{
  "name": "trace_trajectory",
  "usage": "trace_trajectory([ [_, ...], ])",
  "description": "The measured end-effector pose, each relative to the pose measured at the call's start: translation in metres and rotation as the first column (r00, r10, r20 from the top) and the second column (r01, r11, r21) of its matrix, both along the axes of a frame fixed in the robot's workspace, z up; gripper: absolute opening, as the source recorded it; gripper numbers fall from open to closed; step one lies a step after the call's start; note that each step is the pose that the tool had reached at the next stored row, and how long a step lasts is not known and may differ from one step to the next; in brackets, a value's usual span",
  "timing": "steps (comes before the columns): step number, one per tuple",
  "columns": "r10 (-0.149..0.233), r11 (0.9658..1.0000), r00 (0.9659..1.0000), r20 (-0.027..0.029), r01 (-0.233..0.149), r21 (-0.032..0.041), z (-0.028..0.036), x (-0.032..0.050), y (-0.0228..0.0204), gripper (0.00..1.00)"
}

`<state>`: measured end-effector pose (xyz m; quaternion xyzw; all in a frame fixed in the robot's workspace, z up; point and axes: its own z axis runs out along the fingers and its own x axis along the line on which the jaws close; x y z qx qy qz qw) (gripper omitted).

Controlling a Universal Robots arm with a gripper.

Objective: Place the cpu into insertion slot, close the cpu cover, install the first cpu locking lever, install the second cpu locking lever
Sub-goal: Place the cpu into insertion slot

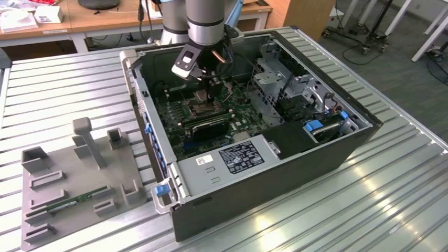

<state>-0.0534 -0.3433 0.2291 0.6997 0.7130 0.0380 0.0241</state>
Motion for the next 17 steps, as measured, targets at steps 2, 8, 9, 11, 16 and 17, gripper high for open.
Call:
trace_trajectory([
  [2,0.000,1.0000,1.0000,-0.0001,0.000,-0.0002,0.0000,0.0000,0.0000,0.54],
  [8,0.000,1.0000,1.0000,0.0003,0.000,0.0004,-0.0012,-0.0002,0.0001,0.54],
  [9,0.000,1.0000,1.0000,0.0002,0.000,0.0002,-0.0018,-0.0004,0.0001,0.54],
  [11,0.000,1.0000,1.0000,0.0001,0.000,0.0002,-0.0038,-0.0008,0.0000,0.54],
  [16,0.000,1.0000,1.0000,-0.0016,0.000,0.0000,-0.0094,-0.0018,0.0000,0.54],
  [17,0.000,1.0000,1.0000,-0.0022,0.000,0.0000,-0.0107,-0.0019,0.0000,0.54],
])
